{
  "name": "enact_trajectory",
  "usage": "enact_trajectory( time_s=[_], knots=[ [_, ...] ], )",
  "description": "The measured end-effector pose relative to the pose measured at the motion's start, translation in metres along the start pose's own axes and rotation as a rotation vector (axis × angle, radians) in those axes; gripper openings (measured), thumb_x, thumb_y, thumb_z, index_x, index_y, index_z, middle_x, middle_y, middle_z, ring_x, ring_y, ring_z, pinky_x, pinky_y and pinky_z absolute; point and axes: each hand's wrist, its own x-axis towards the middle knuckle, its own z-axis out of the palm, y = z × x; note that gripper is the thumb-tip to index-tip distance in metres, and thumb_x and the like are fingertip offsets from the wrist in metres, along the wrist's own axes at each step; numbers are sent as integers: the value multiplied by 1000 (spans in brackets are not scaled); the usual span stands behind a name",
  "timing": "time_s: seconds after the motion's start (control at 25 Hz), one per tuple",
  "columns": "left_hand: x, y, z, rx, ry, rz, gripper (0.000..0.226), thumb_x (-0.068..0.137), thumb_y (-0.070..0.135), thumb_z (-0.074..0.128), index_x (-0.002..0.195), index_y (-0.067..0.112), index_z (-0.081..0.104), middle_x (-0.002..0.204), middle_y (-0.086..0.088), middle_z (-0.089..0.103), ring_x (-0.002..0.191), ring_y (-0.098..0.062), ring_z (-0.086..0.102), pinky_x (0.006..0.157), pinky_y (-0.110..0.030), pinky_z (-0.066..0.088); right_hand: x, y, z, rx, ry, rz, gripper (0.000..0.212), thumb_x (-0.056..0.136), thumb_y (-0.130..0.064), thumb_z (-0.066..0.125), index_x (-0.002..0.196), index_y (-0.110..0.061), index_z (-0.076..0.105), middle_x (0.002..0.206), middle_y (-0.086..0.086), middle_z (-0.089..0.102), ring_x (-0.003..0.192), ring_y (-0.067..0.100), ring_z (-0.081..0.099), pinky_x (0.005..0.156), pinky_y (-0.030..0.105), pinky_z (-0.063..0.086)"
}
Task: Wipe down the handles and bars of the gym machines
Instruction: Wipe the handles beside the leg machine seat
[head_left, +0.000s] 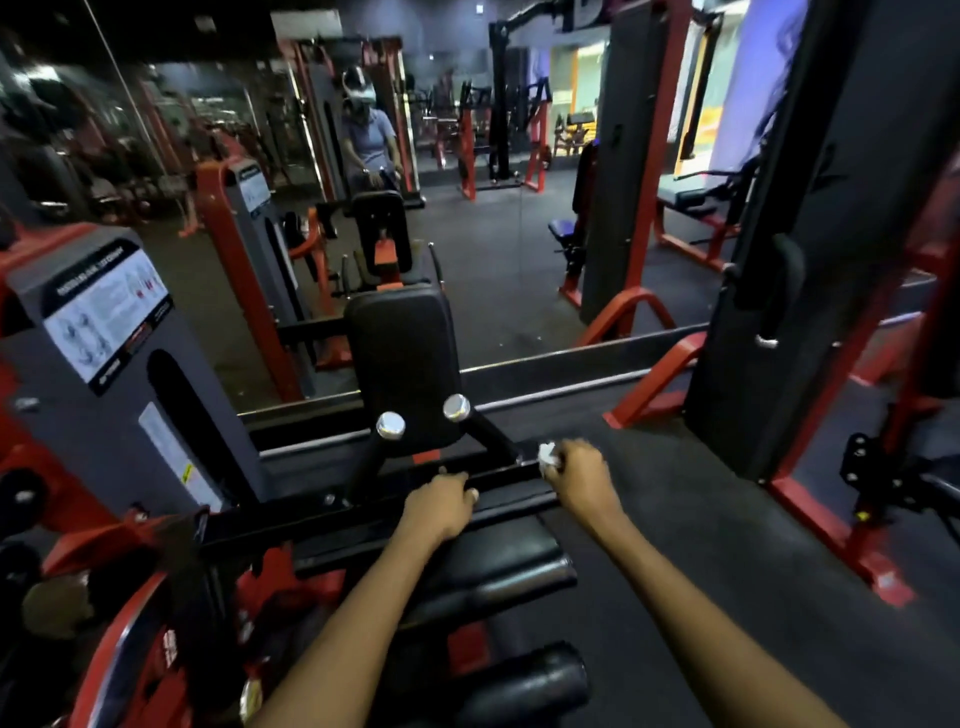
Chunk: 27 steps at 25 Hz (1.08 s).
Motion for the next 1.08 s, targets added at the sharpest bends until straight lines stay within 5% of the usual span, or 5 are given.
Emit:
enact_trajectory(
  time_s=[0.2,0.52,1.08],
  knots=[
    [-86,58,-4,-75,195,115,42,102,34,38,140,18,45,134,-9,56,120,-31,54,93,-38,43,-92,0,-65,-76,183,-22,12,81,-13,61,77,-3,57,92,17,57,82,37,55,68,38,41],
    [-164,141,41,-127,329,254,39,100,31,42,135,19,53,133,2,59,117,-23,57,96,-34,41,-182,50,-127,-179,199,92,8,80,-12,60,80,-4,61,92,13,59,85,34,55,74,39,42],
    [-82,312,78,-72,321,31,40,101,33,42,137,19,51,134,2,57,121,-20,54,99,-35,41,-65,203,-236,-120,-4,0,15,87,-18,55,87,-4,59,95,11,60,87,31,58,74,37,42]
  ],
)
